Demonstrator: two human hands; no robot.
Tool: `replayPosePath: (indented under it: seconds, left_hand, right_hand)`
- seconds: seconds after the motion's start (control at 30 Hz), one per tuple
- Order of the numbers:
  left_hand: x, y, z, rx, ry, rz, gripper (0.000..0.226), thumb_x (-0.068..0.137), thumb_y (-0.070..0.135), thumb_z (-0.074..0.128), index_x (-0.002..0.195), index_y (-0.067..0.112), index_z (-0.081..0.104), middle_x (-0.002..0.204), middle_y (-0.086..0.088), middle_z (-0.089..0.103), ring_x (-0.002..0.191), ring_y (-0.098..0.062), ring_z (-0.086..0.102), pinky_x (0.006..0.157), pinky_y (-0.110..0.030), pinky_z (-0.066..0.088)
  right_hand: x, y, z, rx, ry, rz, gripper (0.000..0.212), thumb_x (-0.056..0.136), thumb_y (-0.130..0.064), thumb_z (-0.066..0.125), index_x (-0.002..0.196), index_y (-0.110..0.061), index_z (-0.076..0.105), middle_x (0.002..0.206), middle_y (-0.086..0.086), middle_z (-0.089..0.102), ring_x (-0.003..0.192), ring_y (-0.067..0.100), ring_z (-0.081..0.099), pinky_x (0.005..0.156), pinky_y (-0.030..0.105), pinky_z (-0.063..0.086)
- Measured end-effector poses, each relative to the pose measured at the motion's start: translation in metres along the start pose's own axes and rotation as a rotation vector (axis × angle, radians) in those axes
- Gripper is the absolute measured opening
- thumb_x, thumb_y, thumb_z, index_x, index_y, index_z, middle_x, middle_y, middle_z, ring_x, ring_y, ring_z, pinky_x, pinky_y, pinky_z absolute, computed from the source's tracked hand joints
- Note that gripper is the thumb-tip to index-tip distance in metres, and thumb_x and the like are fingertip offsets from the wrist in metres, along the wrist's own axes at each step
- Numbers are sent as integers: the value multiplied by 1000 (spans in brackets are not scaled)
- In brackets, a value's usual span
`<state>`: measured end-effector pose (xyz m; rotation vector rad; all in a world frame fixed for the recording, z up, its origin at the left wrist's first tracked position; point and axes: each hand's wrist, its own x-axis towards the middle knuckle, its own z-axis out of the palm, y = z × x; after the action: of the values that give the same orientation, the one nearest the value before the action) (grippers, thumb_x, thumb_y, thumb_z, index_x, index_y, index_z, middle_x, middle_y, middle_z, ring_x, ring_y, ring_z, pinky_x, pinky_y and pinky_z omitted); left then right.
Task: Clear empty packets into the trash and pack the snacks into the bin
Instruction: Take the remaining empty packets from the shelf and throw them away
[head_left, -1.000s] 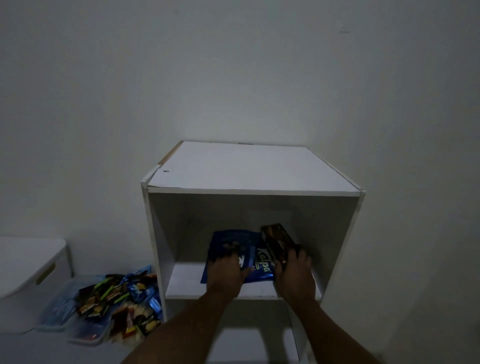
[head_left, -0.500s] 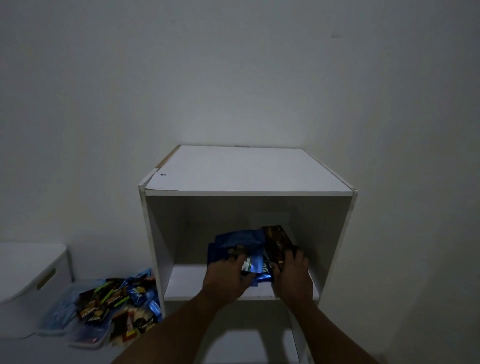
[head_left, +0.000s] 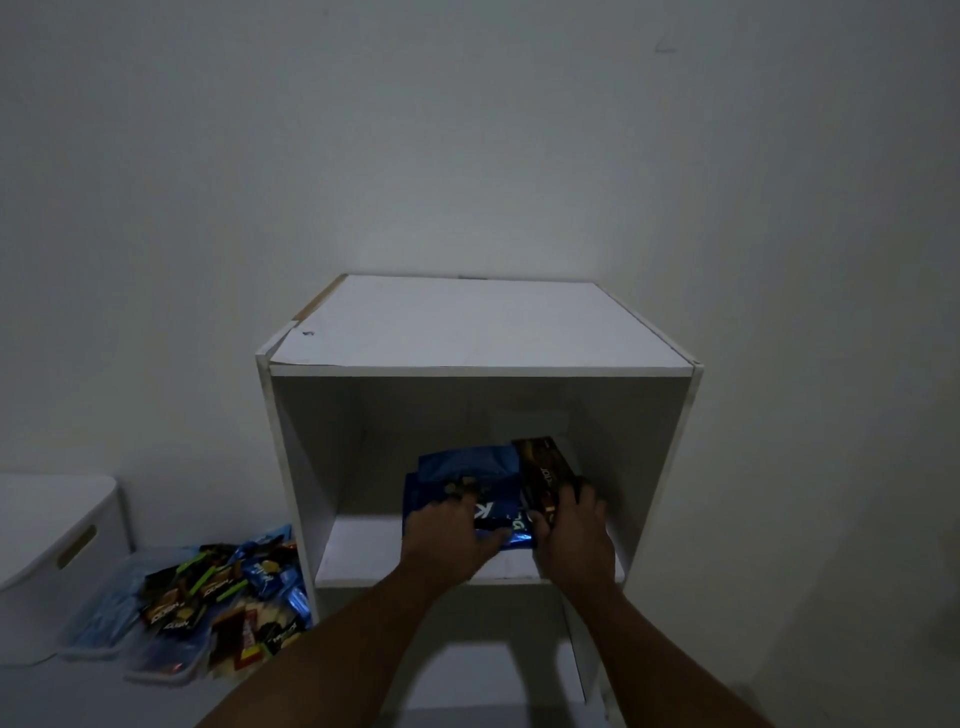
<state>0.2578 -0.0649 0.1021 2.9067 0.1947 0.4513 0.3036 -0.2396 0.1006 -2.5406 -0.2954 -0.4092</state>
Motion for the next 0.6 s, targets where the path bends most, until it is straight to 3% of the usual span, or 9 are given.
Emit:
replayPosePath:
  seconds: [0.13, 0.23, 0.37, 0.5, 0.6]
  left_hand:
    - [-7, 14, 9, -25, -78, -129, 125, 53, 102, 38, 148, 21, 37, 145, -3, 50, 127, -24, 50, 108, -40, 36]
    - [-6, 14, 14, -71, -89, -212, 129, 46, 105, 36, 149, 26, 35, 150, -2, 44, 134, -27, 41, 114, -51, 25]
    - [-6, 17, 13, -121, -95, -236, 102, 60, 94, 48, 139, 29, 48, 141, 1, 53, 128, -26, 45, 111, -48, 30]
    - [-3, 13, 6, -81, 28, -183, 57, 83, 70, 55, 117, 24, 63, 114, 0, 70, 101, -21, 64, 81, -34, 52]
    - [0, 1, -8, 41, 8, -79, 43, 96, 40, 57, 135, 24, 52, 114, -2, 71, 95, -21, 69, 72, -29, 52]
  right_hand:
    - [0, 1, -1, 4, -11, -5, 42, 96, -38, 57, 130, -14, 49, 140, 10, 40, 124, 25, 40, 80, 37, 51]
    - [2, 3, -1, 9, -14, -6, 41, 96, -37, 58, 128, -12, 50, 139, 11, 41, 124, 26, 40, 79, 37, 49]
    - [2, 3, -1, 39, -5, 2, 45, 95, -36, 60, 131, -12, 50, 140, 11, 42, 126, 26, 41, 82, 37, 51]
    - [2, 3, -4, 33, -2, 25, 48, 94, -39, 61, 131, -11, 50, 138, 12, 42, 125, 28, 40, 86, 40, 50]
    - [2, 3, -3, 30, -6, 30, 49, 94, -39, 61, 132, -11, 50, 139, 13, 42, 125, 28, 40, 87, 40, 50]
